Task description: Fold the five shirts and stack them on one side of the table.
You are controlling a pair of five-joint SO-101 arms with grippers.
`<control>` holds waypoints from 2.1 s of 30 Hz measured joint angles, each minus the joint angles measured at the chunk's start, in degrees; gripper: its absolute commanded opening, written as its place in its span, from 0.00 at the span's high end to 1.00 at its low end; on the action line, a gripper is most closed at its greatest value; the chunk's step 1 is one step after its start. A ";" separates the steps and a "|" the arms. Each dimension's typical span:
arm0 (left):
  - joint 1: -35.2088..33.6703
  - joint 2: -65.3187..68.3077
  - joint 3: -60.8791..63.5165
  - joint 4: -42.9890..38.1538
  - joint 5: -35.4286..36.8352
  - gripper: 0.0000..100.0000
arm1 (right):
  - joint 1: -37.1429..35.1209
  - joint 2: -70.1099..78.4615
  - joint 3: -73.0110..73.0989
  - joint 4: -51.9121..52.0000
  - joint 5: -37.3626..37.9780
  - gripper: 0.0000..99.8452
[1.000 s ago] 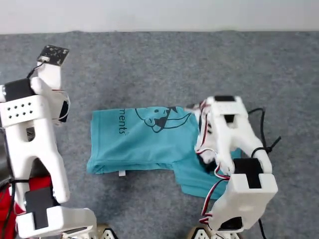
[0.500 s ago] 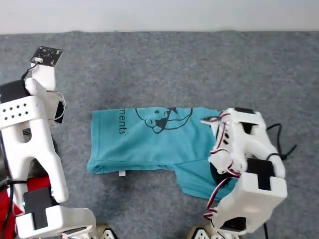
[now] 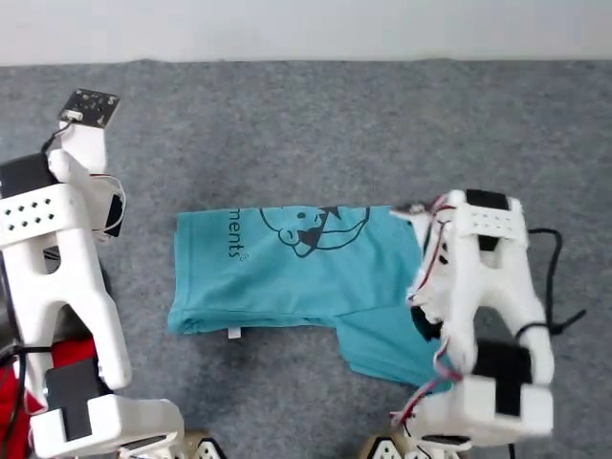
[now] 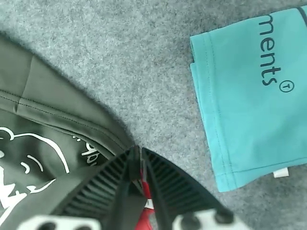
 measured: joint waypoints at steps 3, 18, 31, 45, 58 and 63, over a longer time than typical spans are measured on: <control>0.00 0.00 0.00 0.00 0.00 0.98 | -5.54 -5.98 0.09 0.35 -4.04 0.95; 0.00 0.00 0.00 1.58 0.00 0.98 | -16.35 -13.98 22.59 -22.59 -11.96 0.96; 0.00 -2.02 0.00 1.58 0.00 0.98 | -10.90 2.64 21.89 -24.18 -7.03 0.99; 0.00 -2.02 0.00 2.11 0.00 0.98 | -3.96 -14.95 22.59 -16.70 -2.73 0.99; 11.08 3.25 0.00 -2.37 0.00 0.98 | -3.25 -16.97 13.19 -35.69 -2.64 0.99; 14.86 14.95 -2.81 -3.08 1.23 0.98 | -3.43 -6.33 6.95 -38.15 -3.16 0.99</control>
